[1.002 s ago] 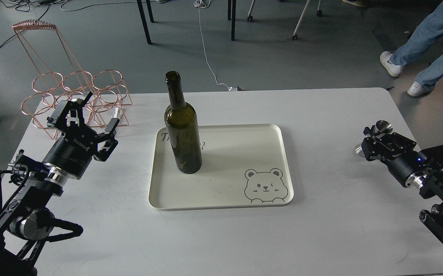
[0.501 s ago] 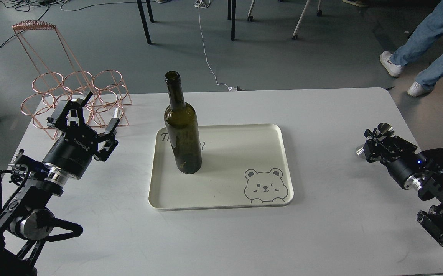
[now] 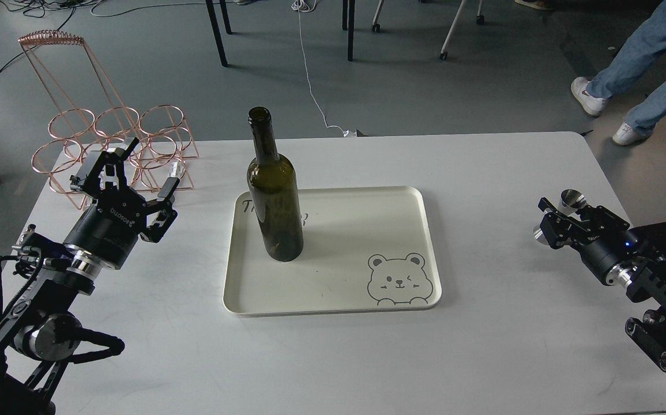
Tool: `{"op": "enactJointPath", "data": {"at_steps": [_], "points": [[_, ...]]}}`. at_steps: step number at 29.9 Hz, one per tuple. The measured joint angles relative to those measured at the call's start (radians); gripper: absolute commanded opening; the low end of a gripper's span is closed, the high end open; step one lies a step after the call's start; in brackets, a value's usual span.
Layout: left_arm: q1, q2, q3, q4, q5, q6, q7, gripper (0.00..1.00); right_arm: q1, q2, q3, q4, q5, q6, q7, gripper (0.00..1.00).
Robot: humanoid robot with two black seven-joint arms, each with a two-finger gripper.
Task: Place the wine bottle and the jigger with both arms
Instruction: 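Set the jigger down on the table beside the tray, open right gripper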
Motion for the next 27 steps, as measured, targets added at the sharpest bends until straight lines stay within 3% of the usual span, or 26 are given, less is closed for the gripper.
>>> {"op": "enactJointPath", "data": {"at_steps": [10,22,27], "points": [[-0.007,-0.001,0.002,0.000,0.000,0.000,0.000,0.98,-0.005,-0.041,-0.060,0.056,0.006,0.000,0.000,0.94],[-0.008,-0.001,0.002,0.000,0.000,-0.001,0.000,0.98,-0.103,-0.237,-0.072,0.220,0.007,0.000,0.000,0.96],[-0.009,-0.001,0.002,0.000,0.000,-0.002,0.000,0.98,-0.192,-0.364,-0.074,0.385,0.046,0.000,0.000,0.96]]}}
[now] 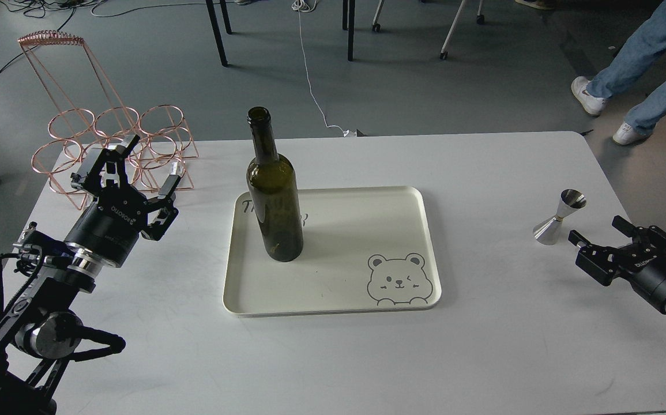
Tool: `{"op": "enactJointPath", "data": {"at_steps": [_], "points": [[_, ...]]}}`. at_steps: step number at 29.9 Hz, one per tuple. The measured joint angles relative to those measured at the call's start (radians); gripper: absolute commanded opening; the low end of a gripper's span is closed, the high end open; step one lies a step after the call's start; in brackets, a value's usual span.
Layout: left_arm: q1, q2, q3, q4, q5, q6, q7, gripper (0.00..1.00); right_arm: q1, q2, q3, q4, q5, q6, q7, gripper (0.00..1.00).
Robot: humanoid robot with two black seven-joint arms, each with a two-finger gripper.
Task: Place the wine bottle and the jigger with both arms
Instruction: 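Set the jigger down on the table beside the tray, open right gripper, then raise the right gripper away from the jigger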
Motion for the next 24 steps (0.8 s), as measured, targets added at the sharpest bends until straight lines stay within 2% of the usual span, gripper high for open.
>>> {"op": "enactJointPath", "data": {"at_steps": [5,10,16,24], "points": [[-0.010,0.001,0.000,0.000,0.000,0.001,0.000,0.98,-0.065,-0.131,-0.036,0.278,0.273,0.004,0.000,0.96],[-0.013,0.000,0.001,0.001,0.000,0.002,0.000,0.98,-0.012,-0.205,-0.076,0.486,0.566,0.093,0.000,0.96],[-0.013,0.007,0.001,0.002,0.000,0.002,0.000,0.98,0.124,-0.170,-0.073,0.547,0.865,0.260,0.000,0.96],[-0.013,0.025,-0.010,0.001,-0.015,0.003,-0.005,0.98,0.304,0.009,-0.066,0.513,1.299,0.303,0.000,0.97]]}}
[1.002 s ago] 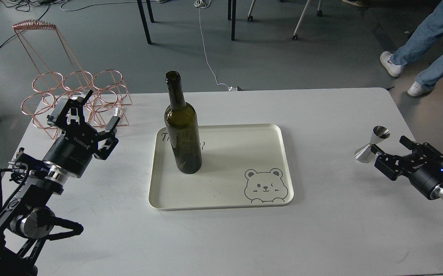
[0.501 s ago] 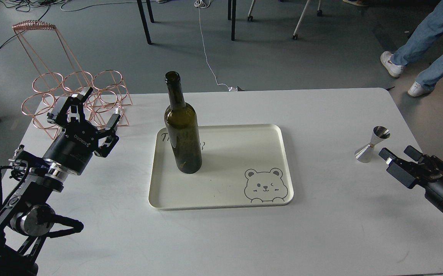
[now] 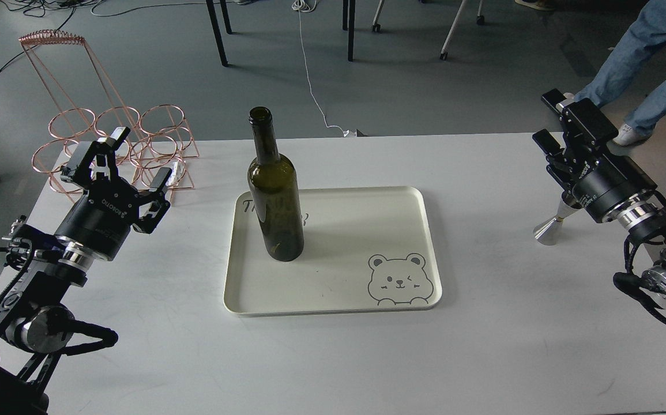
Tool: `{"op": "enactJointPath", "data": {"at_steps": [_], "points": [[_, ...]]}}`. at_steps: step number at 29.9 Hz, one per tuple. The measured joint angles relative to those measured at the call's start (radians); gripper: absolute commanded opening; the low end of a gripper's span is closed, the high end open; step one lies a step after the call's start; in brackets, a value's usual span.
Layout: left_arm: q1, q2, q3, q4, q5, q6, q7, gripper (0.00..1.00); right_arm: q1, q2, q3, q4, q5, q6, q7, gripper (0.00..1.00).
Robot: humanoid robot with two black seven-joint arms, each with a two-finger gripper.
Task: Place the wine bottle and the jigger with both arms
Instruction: 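Raise the right gripper away from the jigger, then swing the left gripper toward the wine bottle neck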
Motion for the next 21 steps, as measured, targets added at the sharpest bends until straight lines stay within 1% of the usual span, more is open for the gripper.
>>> {"op": "enactJointPath", "data": {"at_steps": [3,6,10,12,14,17,18,21], "points": [[0.001,0.001,-0.001,-0.001,-0.002,-0.001,0.000,0.98,0.035,0.072,0.003,-0.041,0.140,0.031,0.000,0.97],[0.002,0.001,-0.003,-0.005,-0.018,-0.002,-0.001,0.98,0.041,0.140,0.013,-0.086,0.261,0.101,0.000,0.98],[0.003,0.002,-0.020,-0.007,-0.086,-0.007,-0.002,0.98,0.012,0.204,0.021,-0.170,0.334,0.273,0.000,0.98],[0.004,0.009,-0.034,-0.008,-0.110,-0.023,-0.010,0.98,-0.012,0.222,0.030,-0.230,0.340,0.378,0.000,0.98],[0.008,0.026,-0.042,-0.019,-0.114,-0.060,-0.054,0.98,-0.031,0.228,0.035,-0.272,0.341,0.463,0.000,0.98],[0.013,0.077,-0.044,-0.057,-0.076,-0.098,-0.160,0.98,-0.056,0.230,0.037,-0.298,0.340,0.529,0.000,0.98],[0.013,0.097,-0.044,-0.072,-0.038,-0.103,-0.181,0.98,-0.062,0.230,0.037,-0.300,0.338,0.536,0.000,0.98],[0.012,0.156,-0.045,-0.120,0.107,-0.107,-0.199,0.98,-0.072,0.230,0.038,-0.303,0.332,0.542,0.000,0.98]]}}
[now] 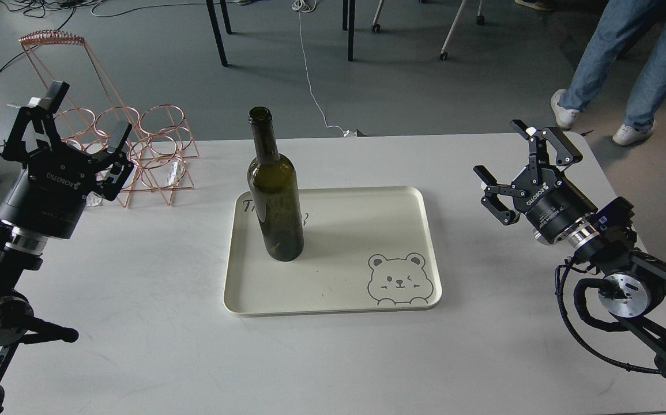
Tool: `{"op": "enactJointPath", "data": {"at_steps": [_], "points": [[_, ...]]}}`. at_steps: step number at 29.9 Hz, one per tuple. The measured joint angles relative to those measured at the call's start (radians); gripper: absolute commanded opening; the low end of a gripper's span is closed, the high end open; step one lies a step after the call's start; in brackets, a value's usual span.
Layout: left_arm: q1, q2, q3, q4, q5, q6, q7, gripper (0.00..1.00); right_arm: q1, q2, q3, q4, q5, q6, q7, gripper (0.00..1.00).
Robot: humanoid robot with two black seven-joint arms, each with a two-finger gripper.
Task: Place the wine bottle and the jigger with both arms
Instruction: 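Swing the left gripper toward the wine bottle neck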
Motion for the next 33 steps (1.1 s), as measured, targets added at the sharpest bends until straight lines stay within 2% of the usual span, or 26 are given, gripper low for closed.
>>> {"op": "enactJointPath", "data": {"at_steps": [7,13,16,20,33], "points": [[-0.053,0.153,-0.001,-0.139,0.441,0.000,-0.003,0.98,-0.012,0.002,0.005,-0.002,-0.006,0.000,0.000,0.98],[-0.185,0.184,0.013,-0.177,0.997,0.011,-0.004,0.98,-0.012,0.002,0.005,-0.002,-0.008,0.000,0.000,0.98],[-0.233,0.184,0.035,-0.179,1.176,0.040,-0.003,0.98,-0.013,0.002,0.005,-0.002,-0.009,0.000,0.000,0.98],[-0.282,0.182,0.072,-0.180,1.289,0.055,-0.003,0.98,-0.015,0.002,0.004,-0.001,-0.016,0.000,0.000,0.98],[-0.321,0.139,0.153,-0.184,1.389,0.058,-0.003,0.98,-0.024,0.002,0.003,0.000,-0.037,0.000,0.000,0.98]]}}
